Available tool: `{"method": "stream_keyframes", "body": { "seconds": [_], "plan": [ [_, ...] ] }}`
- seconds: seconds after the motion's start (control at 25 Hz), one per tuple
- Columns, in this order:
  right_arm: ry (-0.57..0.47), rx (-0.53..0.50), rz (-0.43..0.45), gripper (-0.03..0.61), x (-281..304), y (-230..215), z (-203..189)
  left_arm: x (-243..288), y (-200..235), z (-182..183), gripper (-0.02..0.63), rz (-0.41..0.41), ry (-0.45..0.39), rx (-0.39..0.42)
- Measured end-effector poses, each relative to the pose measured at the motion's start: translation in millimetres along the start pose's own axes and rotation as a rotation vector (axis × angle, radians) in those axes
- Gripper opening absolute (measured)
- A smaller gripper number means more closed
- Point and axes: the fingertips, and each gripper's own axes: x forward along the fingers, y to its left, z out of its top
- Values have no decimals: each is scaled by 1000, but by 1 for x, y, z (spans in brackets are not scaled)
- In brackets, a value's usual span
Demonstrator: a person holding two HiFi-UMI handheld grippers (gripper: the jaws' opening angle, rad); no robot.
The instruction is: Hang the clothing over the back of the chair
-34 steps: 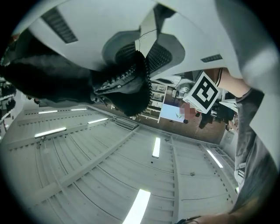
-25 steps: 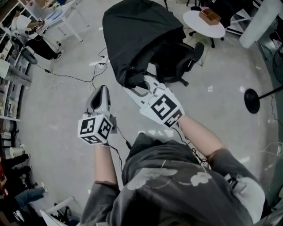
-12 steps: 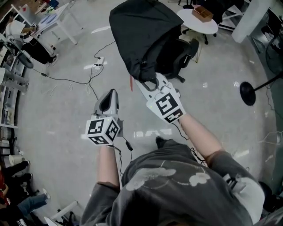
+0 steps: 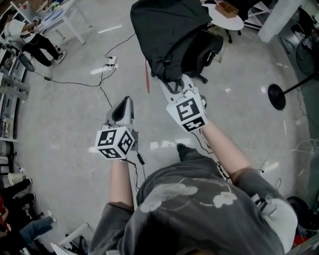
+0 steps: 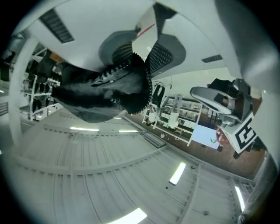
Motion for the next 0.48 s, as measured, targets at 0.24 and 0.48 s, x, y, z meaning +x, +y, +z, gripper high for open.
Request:
{"method": "stream_keyframes", "body": {
  "seconds": [0.24, 0.48],
  "plan": [
    [11, 147, -138, 58, -23, -26, -20, -19, -8, -7, 3, -39, 5, 2],
    [-28, 214, -284, 128, -57, -52, -26, -38, -25, -14, 3, -78, 20, 4]
  ]
}}
